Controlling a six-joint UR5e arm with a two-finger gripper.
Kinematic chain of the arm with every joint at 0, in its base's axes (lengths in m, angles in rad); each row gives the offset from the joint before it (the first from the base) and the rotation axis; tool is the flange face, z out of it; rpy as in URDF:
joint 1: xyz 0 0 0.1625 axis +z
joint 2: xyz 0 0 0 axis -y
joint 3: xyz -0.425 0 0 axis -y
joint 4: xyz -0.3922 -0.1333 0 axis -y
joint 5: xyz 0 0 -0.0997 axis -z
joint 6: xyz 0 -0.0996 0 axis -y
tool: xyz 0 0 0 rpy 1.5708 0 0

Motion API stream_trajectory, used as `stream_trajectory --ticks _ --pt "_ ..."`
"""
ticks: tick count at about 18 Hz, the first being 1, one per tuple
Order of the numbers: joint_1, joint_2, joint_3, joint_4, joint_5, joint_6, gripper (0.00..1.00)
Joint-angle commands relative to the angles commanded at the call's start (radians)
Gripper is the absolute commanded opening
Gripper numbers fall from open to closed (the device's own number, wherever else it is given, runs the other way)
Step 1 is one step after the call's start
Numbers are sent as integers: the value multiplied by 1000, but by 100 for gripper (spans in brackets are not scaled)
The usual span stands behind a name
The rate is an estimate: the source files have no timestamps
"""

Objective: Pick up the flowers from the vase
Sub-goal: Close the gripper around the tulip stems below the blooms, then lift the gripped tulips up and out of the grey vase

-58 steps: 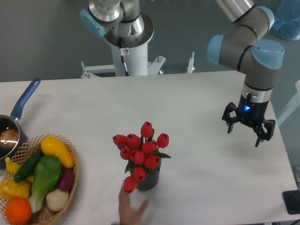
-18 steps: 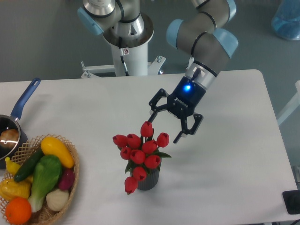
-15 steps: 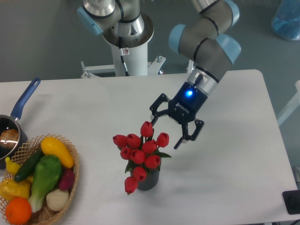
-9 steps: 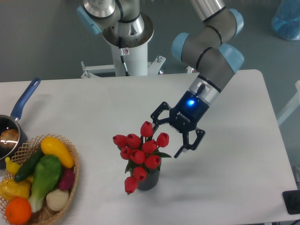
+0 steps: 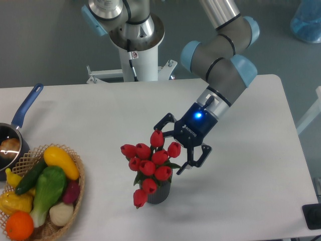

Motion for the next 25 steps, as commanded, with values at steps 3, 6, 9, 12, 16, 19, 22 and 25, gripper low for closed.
stream_trajectory --ticks 3,6,9,12,16,19,22,25 --pt "0 -5 -5 0 -5 0 47" --pt "5 -5 -12 0 -3 -3 10" --pt "15 3 -12 -2 -6 -11 4" --pt "20 9 -5 0 -6 -70 0" --pt "23 35 0 0 -6 -113 0" --pt "23 67 0 0 -8 -164 0" --pt "20 116 3 0 -48 -239 0" --pt "20 155 29 0 -66 -328 0"
